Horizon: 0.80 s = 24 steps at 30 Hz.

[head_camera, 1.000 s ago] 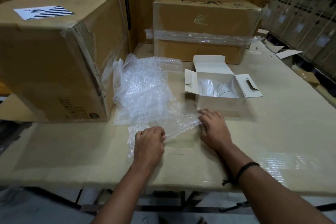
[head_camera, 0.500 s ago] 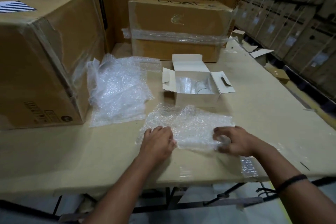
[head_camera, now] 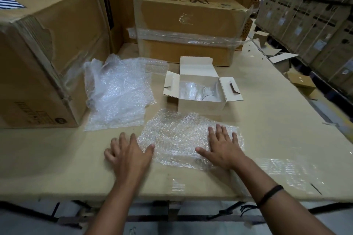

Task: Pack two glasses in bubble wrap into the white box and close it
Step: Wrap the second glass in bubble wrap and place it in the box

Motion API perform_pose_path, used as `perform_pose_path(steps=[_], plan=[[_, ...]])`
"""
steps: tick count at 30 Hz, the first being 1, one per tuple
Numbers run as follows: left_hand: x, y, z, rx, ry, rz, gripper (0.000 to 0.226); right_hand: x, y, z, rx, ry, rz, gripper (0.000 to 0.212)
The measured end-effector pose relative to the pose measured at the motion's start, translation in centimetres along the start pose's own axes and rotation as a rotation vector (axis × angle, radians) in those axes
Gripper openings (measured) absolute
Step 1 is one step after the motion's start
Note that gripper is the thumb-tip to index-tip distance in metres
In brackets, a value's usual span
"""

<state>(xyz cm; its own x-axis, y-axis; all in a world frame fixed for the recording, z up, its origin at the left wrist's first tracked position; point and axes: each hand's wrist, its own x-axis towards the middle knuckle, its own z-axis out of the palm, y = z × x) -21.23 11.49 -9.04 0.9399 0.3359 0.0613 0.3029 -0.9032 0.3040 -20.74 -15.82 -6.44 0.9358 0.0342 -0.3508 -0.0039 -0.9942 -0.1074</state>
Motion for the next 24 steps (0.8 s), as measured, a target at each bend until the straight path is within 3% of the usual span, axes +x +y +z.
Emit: perform_pose_path(steps=[3,5,7,10,12,15,16,18,21,23,24], plan=[[0.0,-0.1,0.0,-0.032,0.028,-0.005,0.048,0.4,0.0,-0.5,-0.049,-0.128,-0.045,0.122],[0.0,0.6,-0.5,-0.158,0.081,0.001,0.021,1.0,-0.1,-1.2,-0.028,-0.135,-0.037,0.112],[-0.1,1.5,-1.2,-0.492,0.103,-0.038,0.008,2.1,-0.3,-1.9,-0.005,-0.111,-0.016,0.095],[-0.4,3.2,-2.6,-0.956,0.144,-0.083,0.021,3.3,-1.2,-2.8,0.113,0.11,-0.045,0.061],[-1.0,4.1,-3.0,-1.01,0.178,-0.005,0.026,3.1,-2.3,-4.2,0.451,0.341,-0.028,0.039],[-2.3,4.5,-1.9,-0.991,0.125,0.175,0.043,3.1,-4.4,-6.1,0.879,0.322,0.02,0.038],[-2.7,4.4,-1.4,-0.984,0.112,0.204,0.047,3.4,-5.0,-6.2,0.838,0.275,0.008,0.036],[-3.1,4.5,-1.0,-1.005,0.113,0.153,0.044,3.9,-6.0,-5.4,0.494,0.233,-0.024,0.037],[-2.3,3.8,-0.6,-1.083,0.183,-0.048,0.034,4.8,-6.2,-1.9,0.139,0.145,-0.108,0.065],[-1.4,3.1,-0.3,-1.126,0.2,-0.134,0.025,4.7,-5.8,-0.5,0.179,0.083,-0.233,0.077],[-1.0,3.0,-0.3,-1.138,0.19,-0.18,0.022,4.5,-5.4,-0.4,0.315,0.082,-0.295,0.076]])
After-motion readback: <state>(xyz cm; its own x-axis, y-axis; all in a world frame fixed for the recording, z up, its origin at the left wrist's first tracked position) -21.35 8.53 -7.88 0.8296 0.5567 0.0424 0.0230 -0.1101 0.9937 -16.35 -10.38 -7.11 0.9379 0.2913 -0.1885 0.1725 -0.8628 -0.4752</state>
